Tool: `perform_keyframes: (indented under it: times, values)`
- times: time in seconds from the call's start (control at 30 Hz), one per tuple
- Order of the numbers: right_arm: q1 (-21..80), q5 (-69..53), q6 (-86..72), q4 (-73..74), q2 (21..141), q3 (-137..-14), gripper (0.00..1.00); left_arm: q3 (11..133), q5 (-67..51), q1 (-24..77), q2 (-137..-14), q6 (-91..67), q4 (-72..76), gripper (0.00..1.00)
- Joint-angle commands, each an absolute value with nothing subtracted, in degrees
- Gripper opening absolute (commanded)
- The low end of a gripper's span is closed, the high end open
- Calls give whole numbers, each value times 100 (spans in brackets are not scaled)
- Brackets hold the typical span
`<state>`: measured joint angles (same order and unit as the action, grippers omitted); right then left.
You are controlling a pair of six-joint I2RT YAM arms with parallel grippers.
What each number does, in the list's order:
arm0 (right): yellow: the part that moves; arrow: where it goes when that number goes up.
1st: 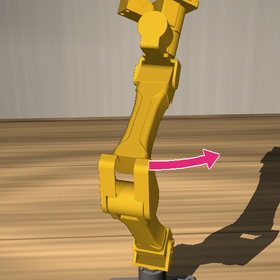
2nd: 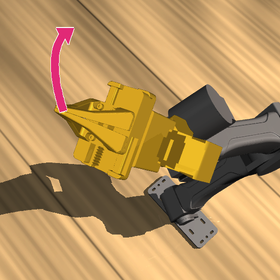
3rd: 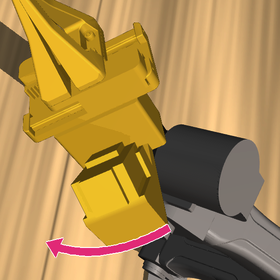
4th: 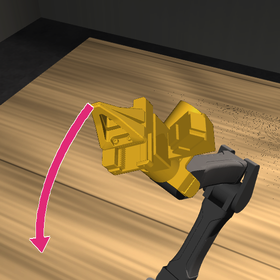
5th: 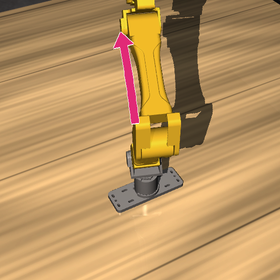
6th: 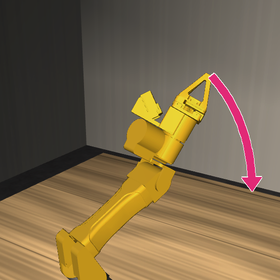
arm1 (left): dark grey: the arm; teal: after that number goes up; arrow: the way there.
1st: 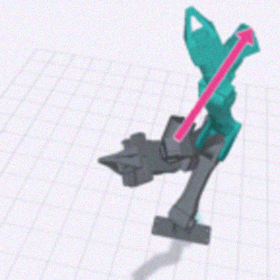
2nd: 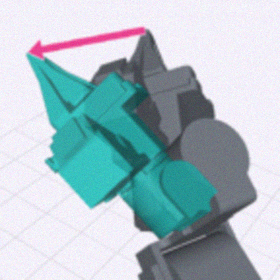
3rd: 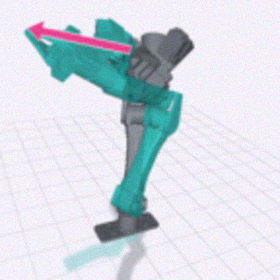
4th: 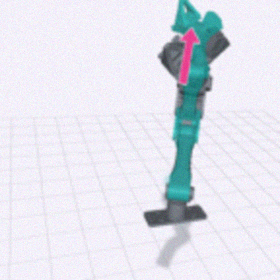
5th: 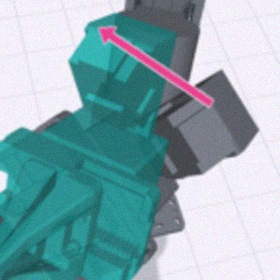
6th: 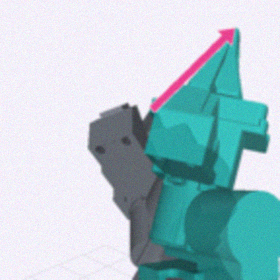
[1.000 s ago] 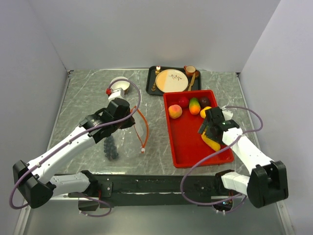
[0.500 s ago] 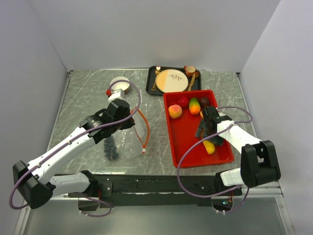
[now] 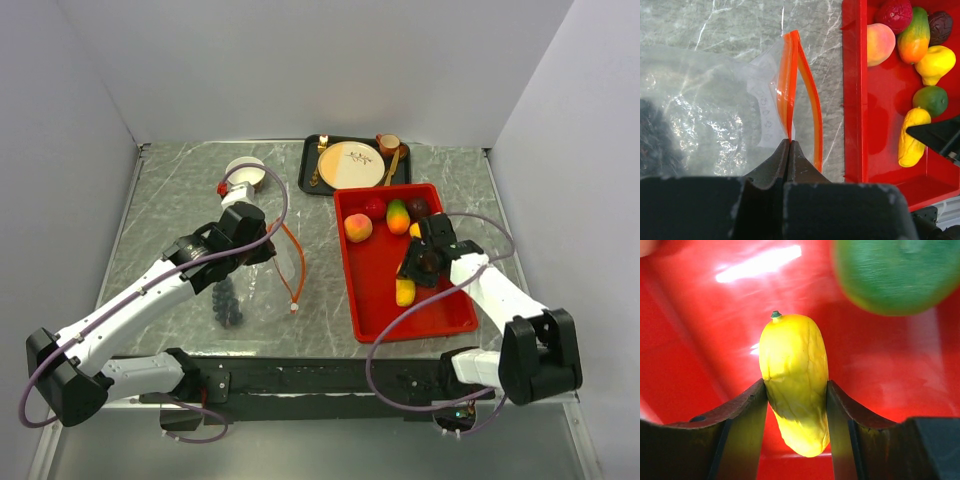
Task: Place the food in the zip-top bag and seal the zipper
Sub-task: Pick up the fake fruit from the bin, then place the fake fruit in the zipper food storage bag.
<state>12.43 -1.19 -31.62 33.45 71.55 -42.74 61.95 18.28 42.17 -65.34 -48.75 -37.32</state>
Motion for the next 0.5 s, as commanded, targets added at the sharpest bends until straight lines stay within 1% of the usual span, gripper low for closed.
perform_keyframes:
  times: [0.0, 0.03, 0.13, 0.27, 0.4, 0.47]
  values:
    - [1274, -1035, -3067, 2919, 6541, -4623, 2, 6240, 1776, 4201, -6495, -4782, -3586, 1]
    - [1327, -1403, -3128, 2692, 6461, -4667, 2, 6232, 1767, 4192, -6513, -4755, -3551, 1]
    - [1730, -1748, -3401, 2348, 6319, -4956, 4, 6275, 1819, 4201, -6609, -4711, -3612, 1]
    - [2477, -1608, -3637, 2136, 6547, -5632, 4, 6346, 1776, 4201, -6671, -4711, -3621, 1]
    - [3144, -1740, -3972, 1522, 6908, -5801, 5, 6302, 1705, 4201, -6609, -4763, -3533, 1]
    - [3313, -1740, -4130, 1170, 7144, -5862, 5, 6302, 1644, 4201, -6592, -4781, -3516, 1]
